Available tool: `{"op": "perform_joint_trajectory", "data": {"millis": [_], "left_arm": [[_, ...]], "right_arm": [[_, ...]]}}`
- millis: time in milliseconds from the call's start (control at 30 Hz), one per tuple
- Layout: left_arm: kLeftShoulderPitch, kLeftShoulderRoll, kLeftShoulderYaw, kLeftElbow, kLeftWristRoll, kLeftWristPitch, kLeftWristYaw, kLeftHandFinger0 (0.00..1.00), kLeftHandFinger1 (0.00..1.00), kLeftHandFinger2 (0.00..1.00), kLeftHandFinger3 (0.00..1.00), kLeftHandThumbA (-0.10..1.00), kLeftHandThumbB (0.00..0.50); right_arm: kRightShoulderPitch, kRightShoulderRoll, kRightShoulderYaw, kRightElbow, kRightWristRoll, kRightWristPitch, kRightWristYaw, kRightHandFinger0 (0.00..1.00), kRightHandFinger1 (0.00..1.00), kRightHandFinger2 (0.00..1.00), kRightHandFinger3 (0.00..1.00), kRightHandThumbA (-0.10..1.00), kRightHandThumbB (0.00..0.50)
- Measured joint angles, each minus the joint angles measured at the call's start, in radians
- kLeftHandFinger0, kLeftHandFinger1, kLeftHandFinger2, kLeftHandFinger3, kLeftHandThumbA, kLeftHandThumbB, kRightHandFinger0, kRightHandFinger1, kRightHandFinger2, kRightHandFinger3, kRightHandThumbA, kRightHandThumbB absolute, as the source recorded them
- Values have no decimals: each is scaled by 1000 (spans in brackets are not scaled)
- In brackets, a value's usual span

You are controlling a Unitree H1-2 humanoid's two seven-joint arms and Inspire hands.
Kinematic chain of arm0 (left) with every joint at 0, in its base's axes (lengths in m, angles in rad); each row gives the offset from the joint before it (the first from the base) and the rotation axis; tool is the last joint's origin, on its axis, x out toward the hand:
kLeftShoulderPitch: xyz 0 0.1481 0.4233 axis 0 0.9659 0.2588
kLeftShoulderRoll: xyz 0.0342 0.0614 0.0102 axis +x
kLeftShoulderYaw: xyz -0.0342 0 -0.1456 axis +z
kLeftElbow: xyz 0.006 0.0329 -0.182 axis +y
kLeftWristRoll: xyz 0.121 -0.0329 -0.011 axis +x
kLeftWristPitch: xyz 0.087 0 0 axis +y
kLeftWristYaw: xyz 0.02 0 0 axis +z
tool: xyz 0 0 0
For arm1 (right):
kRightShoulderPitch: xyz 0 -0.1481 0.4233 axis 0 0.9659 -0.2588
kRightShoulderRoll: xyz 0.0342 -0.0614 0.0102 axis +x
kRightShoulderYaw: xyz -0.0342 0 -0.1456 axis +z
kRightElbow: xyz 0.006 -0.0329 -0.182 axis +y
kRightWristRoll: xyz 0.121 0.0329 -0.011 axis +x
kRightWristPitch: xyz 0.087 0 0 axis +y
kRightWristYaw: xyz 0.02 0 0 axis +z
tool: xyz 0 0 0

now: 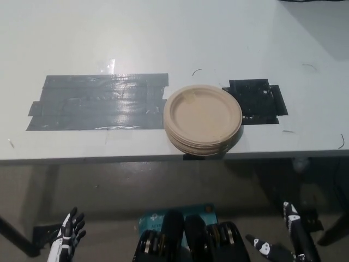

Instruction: A stack of plates is kept in the middle of the desk close to the robot and the robot grabs the stack with its right hand, picks it up and hands it to a person.

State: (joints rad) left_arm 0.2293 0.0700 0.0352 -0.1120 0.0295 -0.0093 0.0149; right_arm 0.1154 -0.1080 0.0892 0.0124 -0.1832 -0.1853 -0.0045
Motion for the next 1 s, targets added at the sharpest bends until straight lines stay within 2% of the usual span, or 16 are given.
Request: {"op": "perform_joint_trajectory", "data": {"millis": [200, 467, 567, 667, 1000], "left_arm": [[-12, 0, 0, 1, -1, 1, 0, 1000, 1000, 1000, 1000, 1000, 0], [-27, 2, 0, 1, -1, 3, 0, 1000, 1000, 1000, 1000, 1000, 0], [-30, 3, 0, 1, 0, 3, 0, 1000, 1000, 1000, 1000, 1000, 0], [-34, 6, 0, 1, 0, 3, 0, 1000, 1000, 1000, 1000, 1000, 0], [-55, 20, 2, 0, -1, 7, 0, 1000, 1000, 1000, 1000, 1000, 0]], "right_arm": [[-50, -8, 2, -67, -113, 0, -23, 1000, 1000, 1000, 1000, 863, 500], [-229, -53, 43, -90, -289, 2, -30, 1000, 1000, 1000, 1000, 900, 500], [-293, -68, 71, -86, -354, 9, -30, 1000, 1000, 1000, 1000, 874, 500], [-354, -82, 105, -76, -414, 16, -29, 1000, 1000, 1000, 1000, 905, 500], [-522, -151, 220, -23, -622, 42, -20, 1000, 1000, 1000, 1000, 723, 500]]}}
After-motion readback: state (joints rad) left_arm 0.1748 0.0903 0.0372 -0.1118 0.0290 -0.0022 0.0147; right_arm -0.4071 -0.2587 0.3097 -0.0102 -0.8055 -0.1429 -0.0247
